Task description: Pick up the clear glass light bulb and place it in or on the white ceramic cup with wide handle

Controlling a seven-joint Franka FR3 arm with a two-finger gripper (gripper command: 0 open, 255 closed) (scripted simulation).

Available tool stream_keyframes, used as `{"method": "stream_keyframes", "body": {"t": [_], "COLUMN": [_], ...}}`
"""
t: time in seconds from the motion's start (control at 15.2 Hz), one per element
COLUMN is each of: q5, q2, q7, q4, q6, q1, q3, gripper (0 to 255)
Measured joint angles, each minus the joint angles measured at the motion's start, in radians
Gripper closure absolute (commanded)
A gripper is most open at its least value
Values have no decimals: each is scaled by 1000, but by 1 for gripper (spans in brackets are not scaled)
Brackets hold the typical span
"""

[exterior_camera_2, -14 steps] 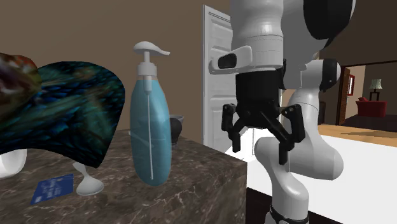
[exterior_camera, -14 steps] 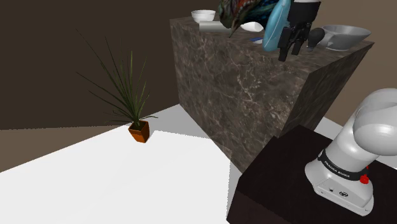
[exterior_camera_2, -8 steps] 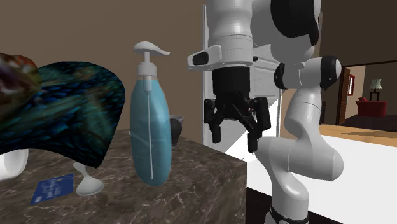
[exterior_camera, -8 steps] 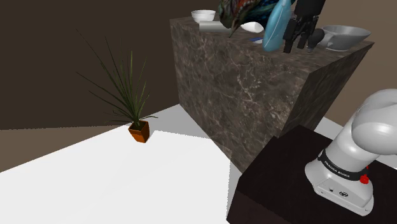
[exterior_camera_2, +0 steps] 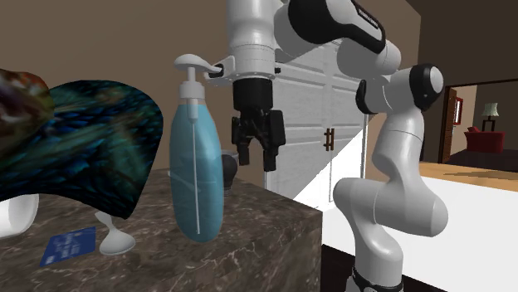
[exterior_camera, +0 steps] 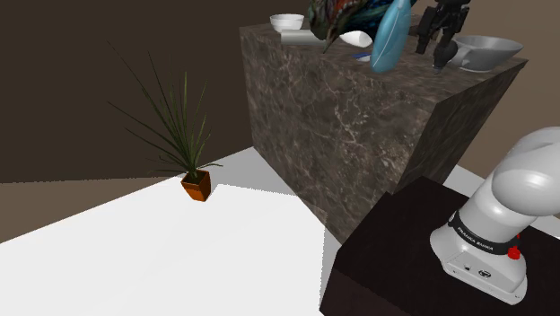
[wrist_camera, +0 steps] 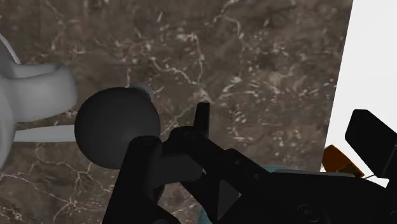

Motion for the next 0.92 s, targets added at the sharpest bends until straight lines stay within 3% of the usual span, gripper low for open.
{"method": "stream_keyframes", "body": {"t": [0.53,0.92], "q5": [-21,-27], "q2": [113,116], "q7": [-78,-83], "q4": [170,112], "q6": [-14,51], "q1": [-55,-65], "q3": [-154,-176], "gripper": [0,0]}}
